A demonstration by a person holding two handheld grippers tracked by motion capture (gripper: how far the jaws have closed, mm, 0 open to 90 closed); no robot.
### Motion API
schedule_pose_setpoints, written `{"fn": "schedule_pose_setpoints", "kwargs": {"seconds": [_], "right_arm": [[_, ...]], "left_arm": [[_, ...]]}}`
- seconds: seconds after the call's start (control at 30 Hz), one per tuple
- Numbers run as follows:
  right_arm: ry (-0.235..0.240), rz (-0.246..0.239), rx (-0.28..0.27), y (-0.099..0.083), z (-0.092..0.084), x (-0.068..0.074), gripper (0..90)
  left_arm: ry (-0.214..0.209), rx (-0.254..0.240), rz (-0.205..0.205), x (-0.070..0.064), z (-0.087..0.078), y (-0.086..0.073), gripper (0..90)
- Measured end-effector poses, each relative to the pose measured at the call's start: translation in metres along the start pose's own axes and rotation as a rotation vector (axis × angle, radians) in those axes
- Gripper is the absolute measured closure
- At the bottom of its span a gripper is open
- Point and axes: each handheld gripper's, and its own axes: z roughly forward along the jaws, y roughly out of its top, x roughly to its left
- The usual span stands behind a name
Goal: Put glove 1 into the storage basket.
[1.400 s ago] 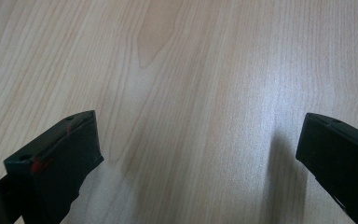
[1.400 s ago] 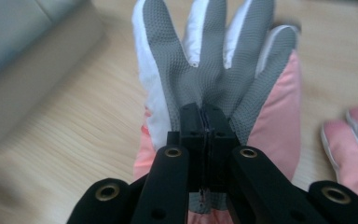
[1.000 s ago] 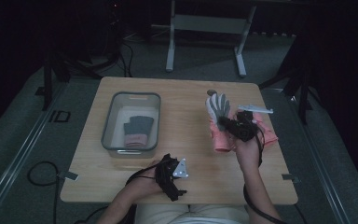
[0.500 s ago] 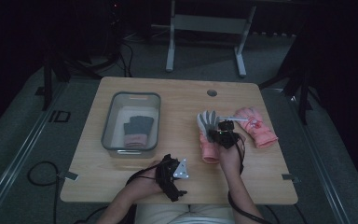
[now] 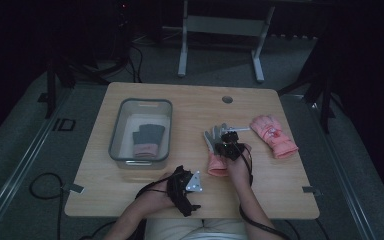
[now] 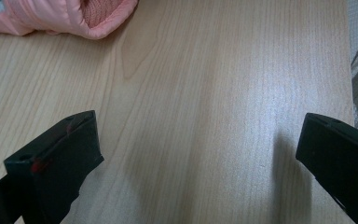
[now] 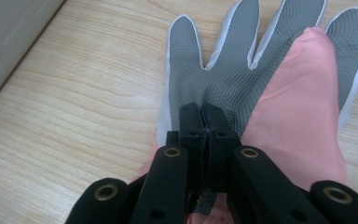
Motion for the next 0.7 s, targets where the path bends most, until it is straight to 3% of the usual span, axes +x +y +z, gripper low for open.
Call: {"fn": "schedule_pose_setpoints", "kwargs": {"seconds": [0.27,0.33,0.37,0.43,0.53,0.63,0.7], "right_arm": [[0.036,0.009,-0.006,0.000,0.000,-0.004,81.9],[0.054,0.001,-0.016,0.000,-0.007,-0.005,79.4],[0.081,-0.015,-0.042,0.002,-0.017,-0.007,73.6],[0.089,-0.055,-0.074,0.005,-0.031,-0.011,69.4],[0.092,-0.101,-0.117,0.010,-0.050,-0.027,68.2],[0.036,-0.159,-0.135,0.012,-0.063,-0.058,68.1],[0.005,-0.166,-0.136,0.014,-0.069,-0.077,68.4]], "left_arm": [[-0.018,0.004,-0.016,0.001,0.003,-0.001,0.0],[-0.011,0.012,-0.012,0.000,0.004,-0.002,0.0],[-0.014,0.012,-0.006,0.000,0.004,-0.003,0.0],[-0.011,0.010,-0.005,0.001,0.004,-0.003,0.0],[-0.007,0.008,-0.010,0.001,0.004,-0.004,0.0],[-0.013,0.002,-0.010,0.001,0.003,-0.005,0.0],[-0.009,-0.003,-0.009,0.001,0.002,-0.005,0.0]]}}
